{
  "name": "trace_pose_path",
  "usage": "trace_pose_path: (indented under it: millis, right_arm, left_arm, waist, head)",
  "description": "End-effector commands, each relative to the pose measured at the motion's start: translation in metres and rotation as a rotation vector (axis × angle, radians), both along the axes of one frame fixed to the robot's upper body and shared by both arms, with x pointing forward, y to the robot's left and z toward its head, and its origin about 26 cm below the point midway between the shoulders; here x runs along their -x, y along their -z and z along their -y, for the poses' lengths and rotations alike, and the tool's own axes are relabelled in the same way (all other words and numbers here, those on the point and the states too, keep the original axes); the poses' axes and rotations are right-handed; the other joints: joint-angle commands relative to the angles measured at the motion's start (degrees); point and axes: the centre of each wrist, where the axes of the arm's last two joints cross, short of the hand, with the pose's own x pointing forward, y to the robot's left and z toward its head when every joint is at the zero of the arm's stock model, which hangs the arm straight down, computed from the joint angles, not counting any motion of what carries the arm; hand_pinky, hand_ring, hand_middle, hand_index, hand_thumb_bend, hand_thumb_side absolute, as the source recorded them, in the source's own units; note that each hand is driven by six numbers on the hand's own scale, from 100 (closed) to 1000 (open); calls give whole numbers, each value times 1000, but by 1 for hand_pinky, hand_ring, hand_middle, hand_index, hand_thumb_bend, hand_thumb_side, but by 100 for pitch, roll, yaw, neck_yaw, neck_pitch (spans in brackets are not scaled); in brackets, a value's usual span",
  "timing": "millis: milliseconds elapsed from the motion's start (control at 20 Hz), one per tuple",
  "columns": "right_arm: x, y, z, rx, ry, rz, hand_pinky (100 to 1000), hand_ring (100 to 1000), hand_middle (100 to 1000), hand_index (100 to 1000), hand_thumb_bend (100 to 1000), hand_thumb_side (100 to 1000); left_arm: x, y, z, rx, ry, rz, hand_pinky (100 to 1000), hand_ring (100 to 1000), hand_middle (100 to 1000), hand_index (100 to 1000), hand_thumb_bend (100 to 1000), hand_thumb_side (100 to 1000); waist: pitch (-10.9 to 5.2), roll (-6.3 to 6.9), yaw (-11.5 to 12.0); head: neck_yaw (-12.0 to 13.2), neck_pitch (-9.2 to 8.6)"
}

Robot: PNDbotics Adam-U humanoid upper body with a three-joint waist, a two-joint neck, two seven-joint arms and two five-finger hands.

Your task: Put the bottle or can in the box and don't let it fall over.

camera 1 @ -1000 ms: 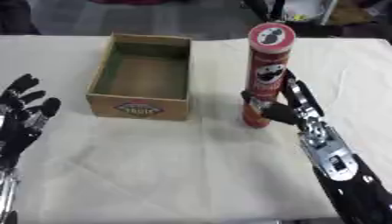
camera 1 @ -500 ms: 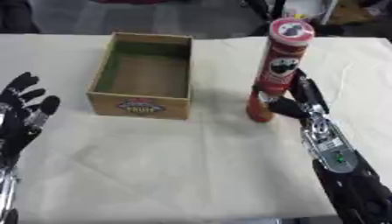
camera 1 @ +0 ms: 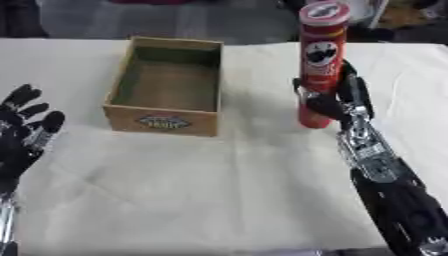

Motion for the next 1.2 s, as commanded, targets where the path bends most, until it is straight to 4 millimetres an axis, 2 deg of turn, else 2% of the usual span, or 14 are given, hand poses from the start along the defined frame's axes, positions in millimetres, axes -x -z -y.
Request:
trace_pose_path:
  millis: [50, 300, 400, 600, 750, 850, 950, 1000, 1050, 1100, 1200]
  right_arm:
    - [-4, -36, -16, 41, -35, 100, 917, 797, 686, 325, 100, 100]
    - [-14, -81, -47, 79, -120, 170, 919, 789, 678, 321, 100, 100]
    - [-17, -92, -58, 82, -151, 178, 918, 786, 676, 321, 100, 100]
    - [-22, -96, -75, 79, -206, 163, 925, 793, 684, 334, 100, 100]
    - [-22, -83, -98, 73, -289, 116, 926, 811, 702, 366, 100, 100]
    - [-23, -69, -105, 81, -322, 89, 925, 828, 722, 472, 100, 100]
    - [-24, -52, -106, 99, -332, 70, 930, 841, 740, 542, 196, 100]
    - [-24, -45, -105, 114, -334, 66, 940, 861, 765, 704, 339, 100]
    - [-25, -40, -104, 135, -337, 66, 946, 869, 777, 783, 408, 176]
    - [-25, -36, -102, 154, -340, 69, 961, 886, 800, 911, 507, 283]
    - [-25, -31, -99, 199, -352, 81, 988, 906, 824, 1000, 535, 339]
  left_arm:
    - [-3, -10, 3, -9, 24, 33, 754, 853, 873, 956, 776, 624]
    - [-8, -16, 10, -11, 60, 52, 754, 852, 874, 957, 776, 624]
    - [-10, -18, 12, -13, 74, 59, 755, 852, 874, 958, 776, 624]
    - [-12, -22, 15, -17, 94, 72, 755, 852, 874, 958, 777, 624]
    - [-15, -25, 18, -21, 113, 78, 755, 852, 874, 958, 777, 624]
    - [-15, -25, 19, -23, 117, 80, 755, 852, 874, 958, 777, 624]
    - [-15, -26, 18, -25, 118, 81, 755, 852, 874, 958, 777, 625]
    - [-15, -26, 18, -26, 118, 81, 755, 852, 874, 958, 777, 625]
    - [-15, -26, 18, -27, 117, 79, 755, 852, 874, 958, 777, 625]
    - [-15, -26, 18, -28, 117, 78, 755, 852, 874, 959, 777, 625]
    - [-15, -25, 17, -29, 115, 74, 755, 852, 874, 959, 777, 626]
  waist:
    - [-79, 96, 86]
    - [14, 95, 446]
    - [58, 86, 592]
    - [120, 76, 789]
    - [174, 62, 1049]
    - [197, 58, 1118]
    - [212, 43, 1140]
    - [215, 32, 1140]
    - [216, 22, 1134]
    - [214, 14, 1127]
    - [206, 0, 1093]
  head:
    - [-85, -122]
    - [-328, -302]
    - [-442, -379]
    - [-615, -486]
    - [-788, -547]
    - [-841, -574]
    - [-872, -599]
    - [-877, -608]
    - [-876, -612]
    - [-872, -613]
    - [-850, -615]
